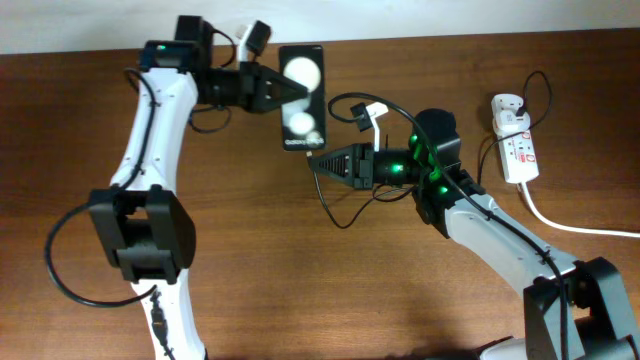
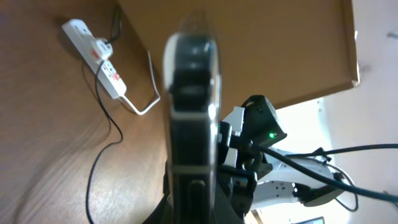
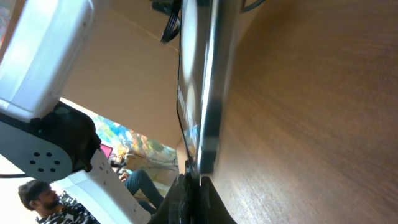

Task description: Plug charger to phone and switch on socket

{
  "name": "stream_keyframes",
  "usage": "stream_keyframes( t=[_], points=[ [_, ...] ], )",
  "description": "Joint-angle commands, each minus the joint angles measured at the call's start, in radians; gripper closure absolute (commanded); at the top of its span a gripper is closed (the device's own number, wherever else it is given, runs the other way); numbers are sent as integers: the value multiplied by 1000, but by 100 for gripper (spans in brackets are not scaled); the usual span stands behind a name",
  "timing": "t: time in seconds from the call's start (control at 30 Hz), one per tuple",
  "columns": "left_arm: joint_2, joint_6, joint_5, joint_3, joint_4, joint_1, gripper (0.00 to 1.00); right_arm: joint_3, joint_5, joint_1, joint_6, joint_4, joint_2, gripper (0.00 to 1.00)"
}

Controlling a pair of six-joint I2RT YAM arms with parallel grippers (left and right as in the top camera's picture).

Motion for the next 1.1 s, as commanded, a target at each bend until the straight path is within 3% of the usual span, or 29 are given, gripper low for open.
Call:
stream_keyframes(
  t=[0.0,0.23,0.43,1.07],
  points=[
    [-13,4,63,9,-3,71,100,25,98,-4,49,5,-1,96],
    [-13,4,63,9,6,86,100,25,320,31,214,33,-1,96],
    [-13,-142,63,9,122,85,100,25,286,92,188,35,0,96],
    [-13,-146,62,9,140,36,100,25,220,104,164,96,0,96]
  ],
)
